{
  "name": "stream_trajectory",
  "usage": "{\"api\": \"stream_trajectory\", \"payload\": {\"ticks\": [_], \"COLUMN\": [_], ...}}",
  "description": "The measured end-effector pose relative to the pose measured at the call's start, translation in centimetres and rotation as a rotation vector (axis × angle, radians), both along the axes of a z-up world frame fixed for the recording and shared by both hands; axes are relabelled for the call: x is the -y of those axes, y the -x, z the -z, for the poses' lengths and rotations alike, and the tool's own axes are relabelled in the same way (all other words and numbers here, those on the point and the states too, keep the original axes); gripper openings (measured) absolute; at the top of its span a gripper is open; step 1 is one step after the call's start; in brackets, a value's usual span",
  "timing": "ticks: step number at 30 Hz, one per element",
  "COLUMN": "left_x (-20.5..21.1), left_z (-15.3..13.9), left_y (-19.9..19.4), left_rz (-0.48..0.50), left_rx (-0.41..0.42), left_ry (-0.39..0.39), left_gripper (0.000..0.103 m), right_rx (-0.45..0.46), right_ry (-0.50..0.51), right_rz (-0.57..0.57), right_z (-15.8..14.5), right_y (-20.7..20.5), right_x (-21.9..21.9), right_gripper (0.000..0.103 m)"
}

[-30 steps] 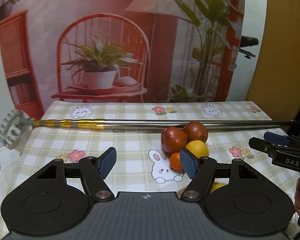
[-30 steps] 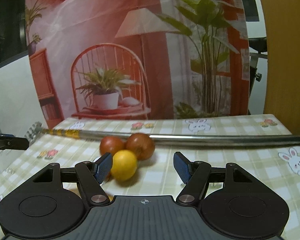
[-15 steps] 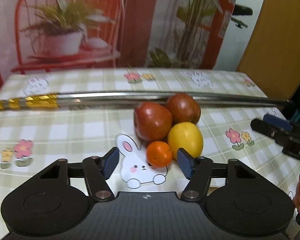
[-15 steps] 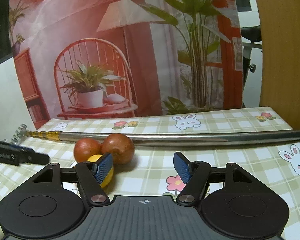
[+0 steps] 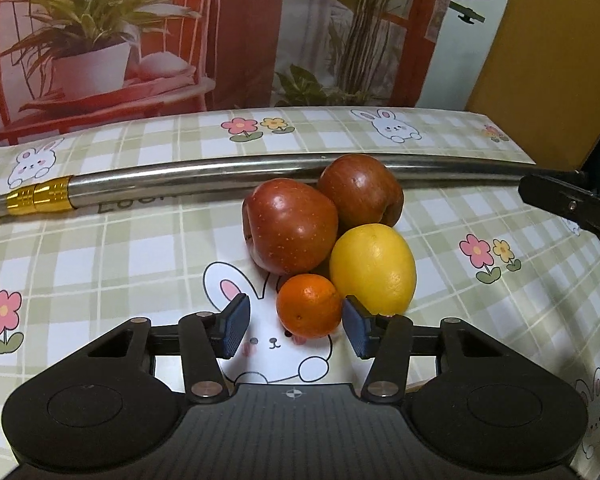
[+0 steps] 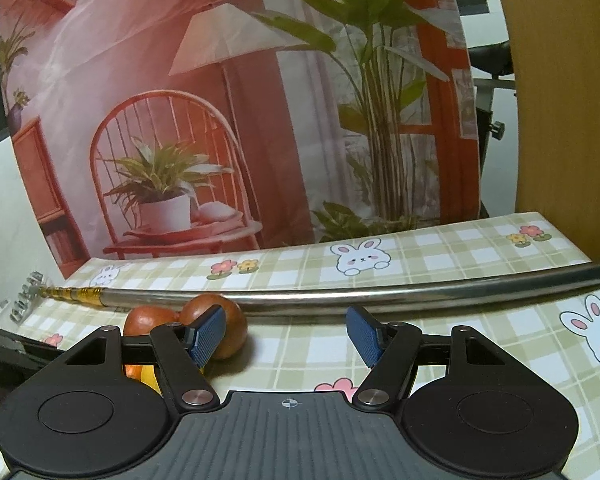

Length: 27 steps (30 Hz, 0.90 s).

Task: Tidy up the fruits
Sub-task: 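Grasp the small mandarin beside the apples and lemon with the left tool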

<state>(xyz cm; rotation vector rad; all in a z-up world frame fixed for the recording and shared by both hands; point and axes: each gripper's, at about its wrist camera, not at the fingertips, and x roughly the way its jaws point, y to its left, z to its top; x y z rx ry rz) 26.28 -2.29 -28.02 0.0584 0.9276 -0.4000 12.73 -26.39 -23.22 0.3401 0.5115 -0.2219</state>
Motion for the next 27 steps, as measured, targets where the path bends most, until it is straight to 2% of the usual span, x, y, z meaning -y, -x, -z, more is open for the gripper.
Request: {"api": "stream_trajectory", "payload": {"ticks": [3, 5, 14, 17, 22, 25, 27], "left_x": [0.11, 0.16, -0.25, -0.16, 0.31, 0.21, 0.37], "left_z": [-0.03, -0.14, -0.23, -0.2, 0.21, 0.64, 0.61], "left_y": [-0.01, 0.05, 0.38, 0.32, -0.24, -0.5, -0.19], "left_rz": [0.013, 0.029, 0.033, 0.041, 0.071, 0.088, 0.085], "left_rx": [0.004, 0.003, 0.018, 0.017, 0.008, -0.015, -0.003], "left_ry": [0.003, 0.011, 0.014, 0.002, 0.01, 0.034, 0.016], "left_gripper": [0.05, 0.043, 0.043, 0.047, 0.047, 0.039, 0.039], "right_rx": [-0.005, -0.01, -0.024, -0.028, -0.031, -0.041, -0.048], "right_ry": [-0.009, -0.015, -0.025, -0.019, -0.031, -0.036, -0.036], "right_rz": [-0.002, -0.004, -0.007, -0.015, -0.014, -0.012, -0.013], "right_z": [0.14, 0.31, 0.43, 0.41, 0.55, 0.8, 0.96], "right_y": [-0.17, -0.21, -0.25, -0.32, -0.35, -0.45, -0.48], "right_x": [0.11, 0.07, -0.14, -0.25, -0.24, -0.29, -0.34], "right_gripper": [0.064, 0.064, 0.064, 0.064, 0.064, 0.064, 0.064]}}
